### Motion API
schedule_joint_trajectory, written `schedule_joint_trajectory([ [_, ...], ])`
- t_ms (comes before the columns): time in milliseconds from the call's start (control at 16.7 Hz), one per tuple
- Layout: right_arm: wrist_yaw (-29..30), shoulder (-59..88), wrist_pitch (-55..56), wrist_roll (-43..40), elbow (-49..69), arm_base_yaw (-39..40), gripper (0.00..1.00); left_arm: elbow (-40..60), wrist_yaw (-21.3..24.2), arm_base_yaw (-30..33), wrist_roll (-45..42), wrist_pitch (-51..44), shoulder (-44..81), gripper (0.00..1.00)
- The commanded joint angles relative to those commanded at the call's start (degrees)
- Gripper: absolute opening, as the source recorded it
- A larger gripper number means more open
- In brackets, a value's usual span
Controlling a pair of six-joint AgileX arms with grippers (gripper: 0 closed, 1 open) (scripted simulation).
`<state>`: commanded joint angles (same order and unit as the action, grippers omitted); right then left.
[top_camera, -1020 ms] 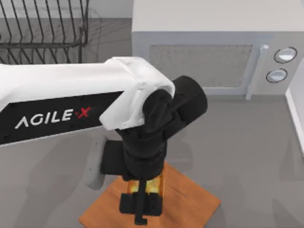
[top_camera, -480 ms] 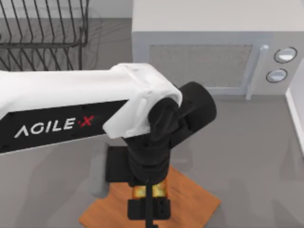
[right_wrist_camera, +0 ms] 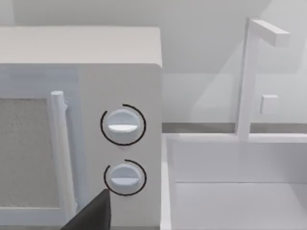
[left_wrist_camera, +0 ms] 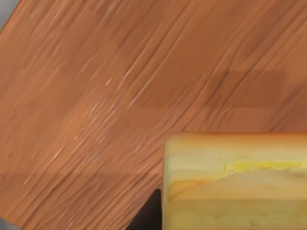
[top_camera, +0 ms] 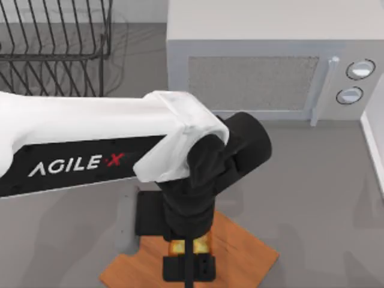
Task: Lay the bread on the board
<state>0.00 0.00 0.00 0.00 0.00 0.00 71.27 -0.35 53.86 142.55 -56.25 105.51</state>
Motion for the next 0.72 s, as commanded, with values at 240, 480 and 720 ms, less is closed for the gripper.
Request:
schedule_joint_trajectory([
  [240,0.0,0.0,0.0,0.0,0.0,0.0,1.0,-1.6,0.1,0.0,0.1,2.5,0.8,0.0],
  [480,0.0,0.0,0.0,0.0,0.0,0.0,1.0,-3.2,0.0,0.1,0.2,5.5,1.5,0.0],
  [720,0.0,0.0,0.0,0.0,0.0,0.0,1.0,-4.0,0.0,0.2,0.2,6.3,2.2,0.0],
])
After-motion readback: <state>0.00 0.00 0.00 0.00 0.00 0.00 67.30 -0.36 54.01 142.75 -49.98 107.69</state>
